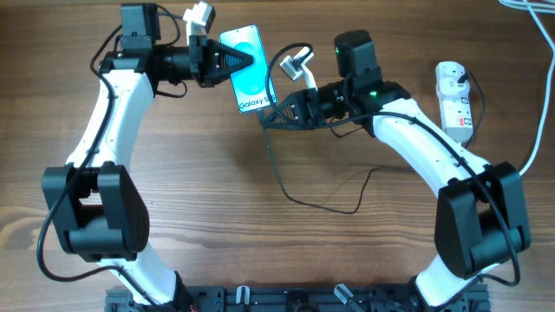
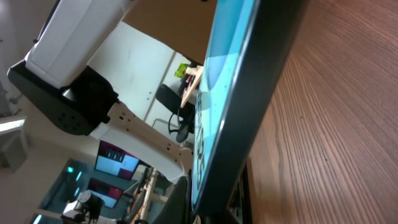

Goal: Plug charger to phone and switch on socket

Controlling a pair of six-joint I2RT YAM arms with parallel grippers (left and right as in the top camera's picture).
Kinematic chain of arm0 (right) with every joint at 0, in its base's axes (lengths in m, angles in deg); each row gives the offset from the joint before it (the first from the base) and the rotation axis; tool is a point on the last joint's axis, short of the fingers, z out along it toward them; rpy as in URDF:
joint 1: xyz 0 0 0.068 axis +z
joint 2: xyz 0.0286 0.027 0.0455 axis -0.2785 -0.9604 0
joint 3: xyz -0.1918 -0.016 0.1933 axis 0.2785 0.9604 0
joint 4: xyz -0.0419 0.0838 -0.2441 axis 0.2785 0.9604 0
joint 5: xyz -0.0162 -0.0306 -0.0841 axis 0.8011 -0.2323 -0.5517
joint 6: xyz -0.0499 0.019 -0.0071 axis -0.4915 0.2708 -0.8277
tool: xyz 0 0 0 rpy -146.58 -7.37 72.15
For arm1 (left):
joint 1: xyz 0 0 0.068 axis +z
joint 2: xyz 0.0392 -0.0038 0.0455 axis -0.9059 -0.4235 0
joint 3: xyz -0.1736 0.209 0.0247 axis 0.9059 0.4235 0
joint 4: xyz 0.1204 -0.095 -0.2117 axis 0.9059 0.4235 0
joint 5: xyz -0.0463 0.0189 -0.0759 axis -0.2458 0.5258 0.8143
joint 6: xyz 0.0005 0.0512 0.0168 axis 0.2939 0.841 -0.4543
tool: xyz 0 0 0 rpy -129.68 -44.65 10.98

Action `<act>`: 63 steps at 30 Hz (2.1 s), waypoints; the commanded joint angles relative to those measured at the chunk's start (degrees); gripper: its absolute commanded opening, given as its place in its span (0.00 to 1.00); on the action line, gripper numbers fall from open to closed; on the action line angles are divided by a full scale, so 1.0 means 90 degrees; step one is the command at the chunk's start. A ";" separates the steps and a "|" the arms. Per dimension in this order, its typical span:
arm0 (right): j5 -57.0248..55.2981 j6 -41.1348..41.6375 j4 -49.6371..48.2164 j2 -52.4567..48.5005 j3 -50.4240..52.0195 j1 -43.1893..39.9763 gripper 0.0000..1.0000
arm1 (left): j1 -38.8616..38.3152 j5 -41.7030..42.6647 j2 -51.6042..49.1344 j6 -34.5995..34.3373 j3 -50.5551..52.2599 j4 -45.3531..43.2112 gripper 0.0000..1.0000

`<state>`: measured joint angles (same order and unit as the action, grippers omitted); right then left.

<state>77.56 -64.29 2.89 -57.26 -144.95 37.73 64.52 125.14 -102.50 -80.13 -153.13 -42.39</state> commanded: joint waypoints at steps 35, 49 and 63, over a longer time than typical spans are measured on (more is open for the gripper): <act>-0.2052 -0.0372 0.1200 0.0134 -0.0182 -0.0612 0.95 | -0.0119 -0.3424 -0.0505 0.1345 0.0049 0.2433 0.04; -0.2977 -0.0731 0.2152 0.0134 -0.0182 -0.0593 0.98 | -0.0406 -0.4986 -0.1790 0.1275 0.0049 0.1943 0.04; -0.3075 -0.0731 0.2220 0.0134 -0.0182 -0.0593 0.98 | -0.0590 -0.5353 -0.2135 0.0957 0.0049 0.1758 0.08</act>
<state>50.66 -69.69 22.75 -57.26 -145.69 32.03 59.43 77.91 -120.23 -71.58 -152.95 -26.15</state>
